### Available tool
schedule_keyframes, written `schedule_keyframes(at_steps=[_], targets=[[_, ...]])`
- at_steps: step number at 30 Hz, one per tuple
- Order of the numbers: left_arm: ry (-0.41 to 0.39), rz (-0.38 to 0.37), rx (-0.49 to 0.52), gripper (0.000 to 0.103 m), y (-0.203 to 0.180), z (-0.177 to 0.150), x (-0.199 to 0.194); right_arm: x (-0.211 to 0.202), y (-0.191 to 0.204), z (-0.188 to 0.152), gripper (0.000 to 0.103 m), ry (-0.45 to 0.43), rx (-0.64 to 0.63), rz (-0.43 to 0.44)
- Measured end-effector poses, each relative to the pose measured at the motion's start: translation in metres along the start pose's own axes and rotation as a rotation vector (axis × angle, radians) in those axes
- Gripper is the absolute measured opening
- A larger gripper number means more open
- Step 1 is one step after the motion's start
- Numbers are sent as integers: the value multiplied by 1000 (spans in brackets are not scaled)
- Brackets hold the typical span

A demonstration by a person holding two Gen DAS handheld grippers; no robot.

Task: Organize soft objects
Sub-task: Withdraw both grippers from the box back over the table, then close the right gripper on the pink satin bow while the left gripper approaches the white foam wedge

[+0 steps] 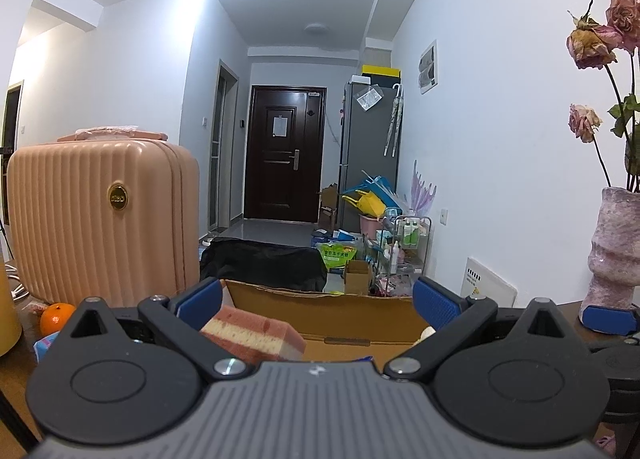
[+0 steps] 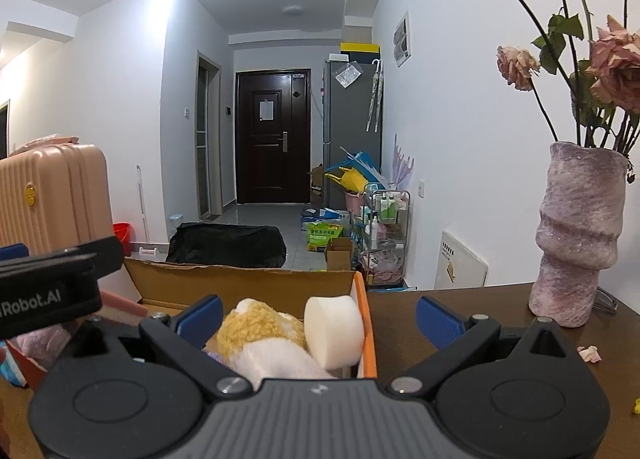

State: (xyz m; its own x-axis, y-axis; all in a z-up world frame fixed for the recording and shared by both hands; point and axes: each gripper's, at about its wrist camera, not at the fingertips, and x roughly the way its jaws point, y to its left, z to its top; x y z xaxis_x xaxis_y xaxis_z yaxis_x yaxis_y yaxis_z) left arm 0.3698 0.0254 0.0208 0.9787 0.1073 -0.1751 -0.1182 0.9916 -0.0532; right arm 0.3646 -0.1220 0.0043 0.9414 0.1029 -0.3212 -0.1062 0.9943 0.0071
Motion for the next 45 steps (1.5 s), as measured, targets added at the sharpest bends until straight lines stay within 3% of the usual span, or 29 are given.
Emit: schedule_keyframes(at_steps=[21,45], targets=[[9,-1,14,103,6,-10,-40,-57,-12,-21,103,7,-40,-3],[104,-12,47,103,19,-38,-109,-134,-24,-63,103,54,-96,2]])
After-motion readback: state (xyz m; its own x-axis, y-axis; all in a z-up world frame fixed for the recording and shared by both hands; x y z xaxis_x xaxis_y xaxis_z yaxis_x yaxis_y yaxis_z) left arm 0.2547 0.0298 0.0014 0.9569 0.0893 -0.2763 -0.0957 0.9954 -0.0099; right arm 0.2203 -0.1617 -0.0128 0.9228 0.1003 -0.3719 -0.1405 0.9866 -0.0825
